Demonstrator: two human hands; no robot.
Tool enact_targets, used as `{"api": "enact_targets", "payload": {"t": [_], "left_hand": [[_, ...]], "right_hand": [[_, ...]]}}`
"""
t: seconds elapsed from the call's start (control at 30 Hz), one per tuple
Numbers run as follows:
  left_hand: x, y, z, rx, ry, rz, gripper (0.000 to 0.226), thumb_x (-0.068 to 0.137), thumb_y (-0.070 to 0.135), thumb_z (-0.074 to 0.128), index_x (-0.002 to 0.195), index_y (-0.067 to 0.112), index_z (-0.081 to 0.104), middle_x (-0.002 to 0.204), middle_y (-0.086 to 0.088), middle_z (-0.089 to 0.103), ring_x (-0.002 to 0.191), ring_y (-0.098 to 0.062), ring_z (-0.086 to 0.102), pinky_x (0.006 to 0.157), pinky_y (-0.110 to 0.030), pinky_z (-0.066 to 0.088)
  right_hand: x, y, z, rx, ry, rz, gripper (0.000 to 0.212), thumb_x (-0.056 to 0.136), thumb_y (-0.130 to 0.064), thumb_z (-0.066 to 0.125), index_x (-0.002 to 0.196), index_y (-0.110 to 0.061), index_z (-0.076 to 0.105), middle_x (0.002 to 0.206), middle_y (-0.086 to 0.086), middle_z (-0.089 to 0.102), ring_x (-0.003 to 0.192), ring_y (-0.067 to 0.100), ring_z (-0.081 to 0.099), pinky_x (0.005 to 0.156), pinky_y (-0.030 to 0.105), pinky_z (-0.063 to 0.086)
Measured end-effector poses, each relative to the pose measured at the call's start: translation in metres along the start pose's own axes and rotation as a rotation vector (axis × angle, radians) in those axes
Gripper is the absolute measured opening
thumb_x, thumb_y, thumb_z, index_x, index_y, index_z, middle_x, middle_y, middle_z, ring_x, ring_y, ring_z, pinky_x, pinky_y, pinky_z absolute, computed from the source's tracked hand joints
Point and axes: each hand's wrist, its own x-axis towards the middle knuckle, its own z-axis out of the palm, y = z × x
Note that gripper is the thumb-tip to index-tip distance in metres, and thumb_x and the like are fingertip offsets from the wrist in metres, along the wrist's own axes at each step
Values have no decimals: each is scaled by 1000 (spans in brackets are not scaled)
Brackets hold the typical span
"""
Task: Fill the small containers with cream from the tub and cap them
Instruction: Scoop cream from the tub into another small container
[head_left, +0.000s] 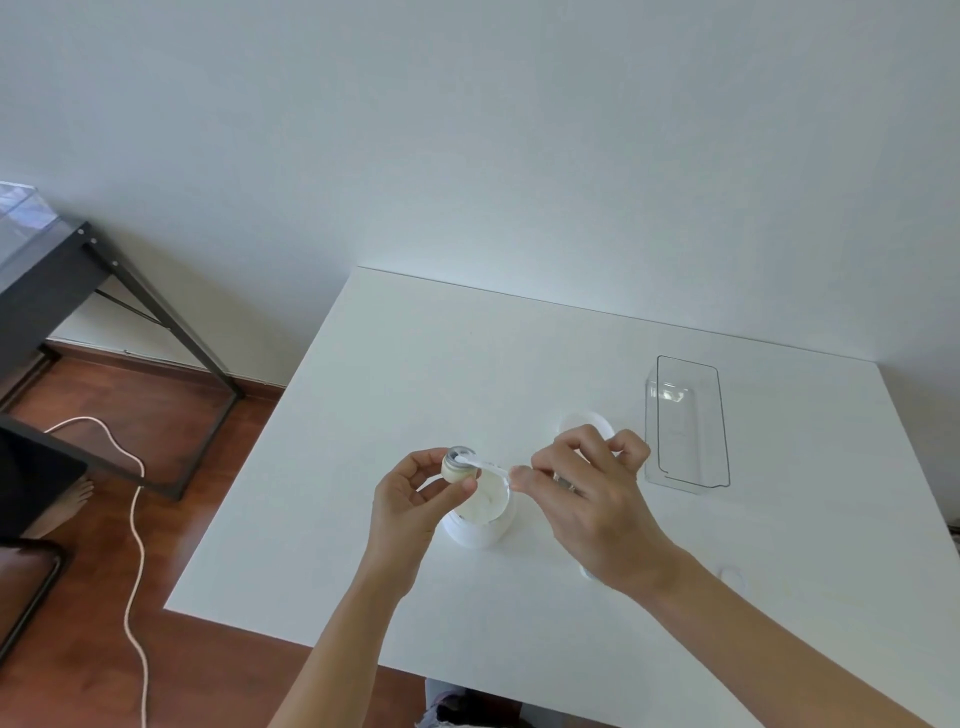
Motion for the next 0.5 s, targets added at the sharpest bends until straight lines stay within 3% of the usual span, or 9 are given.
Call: {"api": "enact_targets", "payload": {"t": [0.2,0.4,0.5], "left_hand": [[1,-1,-3,-14,8,-2,36,71,11,84,104,12,72,112,-7,76,104,-25,75,92,-32,54],[1,-4,-12,-52,39,9,35,69,7,84,102,15,73,110,-6,77,105,-26,75,83,-22,58],[-2,-6,-19,-47,52,12,37,68,8,84,102,16,72,112,-7,77,105,-25,75,82,-21,58]], "right_hand": [[2,3,-5,45,12,79,22,82,-6,67,74,-26,70,73,-12,58,80,12,47,78,31,14],[2,6,5,320,-99,611,15,85,-22,68,72,-30,66,77,-14,57,77,9,54,75,28,17],[-3,8,21,289,-268,680,16,85,-21,70,71,-28,66,76,-12,57,80,10,54,71,28,13]]}}
